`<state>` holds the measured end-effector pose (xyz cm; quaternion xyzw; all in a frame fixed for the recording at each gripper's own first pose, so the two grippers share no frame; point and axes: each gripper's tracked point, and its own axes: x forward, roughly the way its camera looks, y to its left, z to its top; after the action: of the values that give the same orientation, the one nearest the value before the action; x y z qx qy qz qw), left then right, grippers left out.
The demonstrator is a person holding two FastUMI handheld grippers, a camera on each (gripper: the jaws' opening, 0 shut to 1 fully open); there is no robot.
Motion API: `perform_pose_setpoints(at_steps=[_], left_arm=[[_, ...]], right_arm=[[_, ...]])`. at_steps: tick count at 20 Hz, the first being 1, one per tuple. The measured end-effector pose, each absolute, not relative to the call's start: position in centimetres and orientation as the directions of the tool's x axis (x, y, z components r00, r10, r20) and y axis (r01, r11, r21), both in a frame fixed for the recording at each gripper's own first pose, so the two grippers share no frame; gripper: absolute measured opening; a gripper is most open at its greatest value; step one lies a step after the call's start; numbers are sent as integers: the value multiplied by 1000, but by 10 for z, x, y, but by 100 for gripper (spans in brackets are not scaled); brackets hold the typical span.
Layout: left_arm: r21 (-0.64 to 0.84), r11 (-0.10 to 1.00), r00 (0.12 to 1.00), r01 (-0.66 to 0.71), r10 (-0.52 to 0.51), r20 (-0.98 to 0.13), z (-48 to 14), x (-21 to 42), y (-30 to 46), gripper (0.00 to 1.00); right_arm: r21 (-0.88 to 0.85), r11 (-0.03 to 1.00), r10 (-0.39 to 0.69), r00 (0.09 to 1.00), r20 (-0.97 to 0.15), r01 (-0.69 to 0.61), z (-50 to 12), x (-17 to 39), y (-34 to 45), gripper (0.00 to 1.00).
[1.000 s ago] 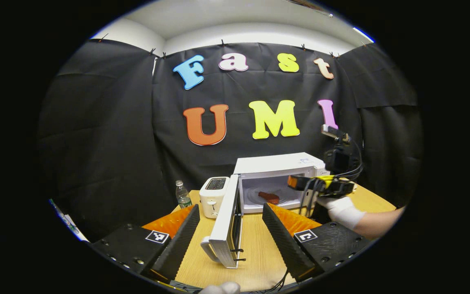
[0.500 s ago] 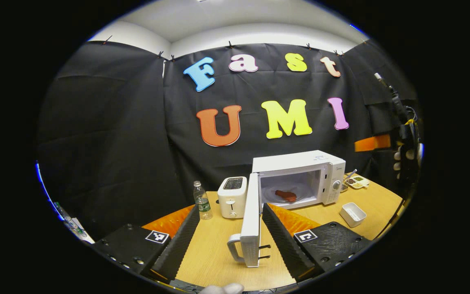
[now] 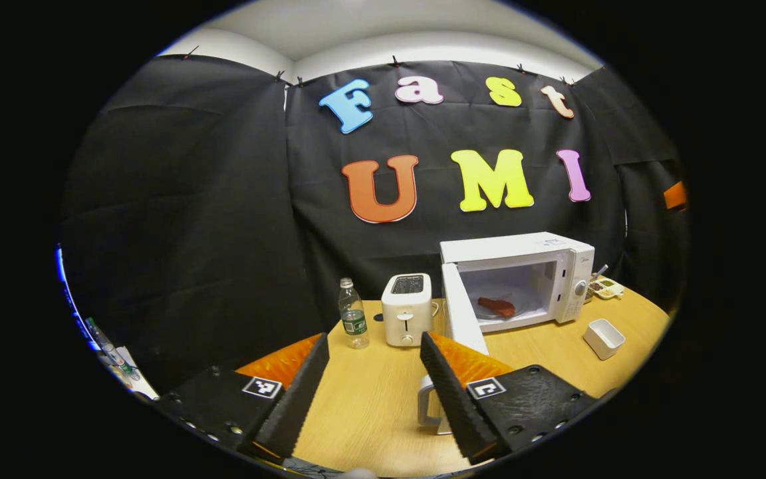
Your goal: Open the microwave oven with the left hand, put the food in, and close the microwave oven.
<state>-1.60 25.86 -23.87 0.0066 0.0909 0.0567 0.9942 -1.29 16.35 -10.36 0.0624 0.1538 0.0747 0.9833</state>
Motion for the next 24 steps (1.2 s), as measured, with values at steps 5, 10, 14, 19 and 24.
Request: perform_pose_setpoints(at_steps=[5,10,14,19,24], left_arm=[[-33,991,963,-133,121,-242,-292,3,277,0],[5,997,958,-82,80,-275,-332,17,273,0],[14,999,964,-30,32,-265,-333,24,257,0],[19,1000,965,14,-8,-261,-330,22,235,0],[29,994,968,103,-94,-234,-315,23,187,0]], right_arm=[[141,986,127,945,-301,-87,-92,-21,145,90],[110,992,95,946,-309,-64,-81,-33,136,90],[119,992,73,945,-318,-37,-79,-40,127,90],[128,991,64,948,-311,-25,-71,-43,116,100],[132,991,73,953,-294,-35,-63,-45,110,91]])
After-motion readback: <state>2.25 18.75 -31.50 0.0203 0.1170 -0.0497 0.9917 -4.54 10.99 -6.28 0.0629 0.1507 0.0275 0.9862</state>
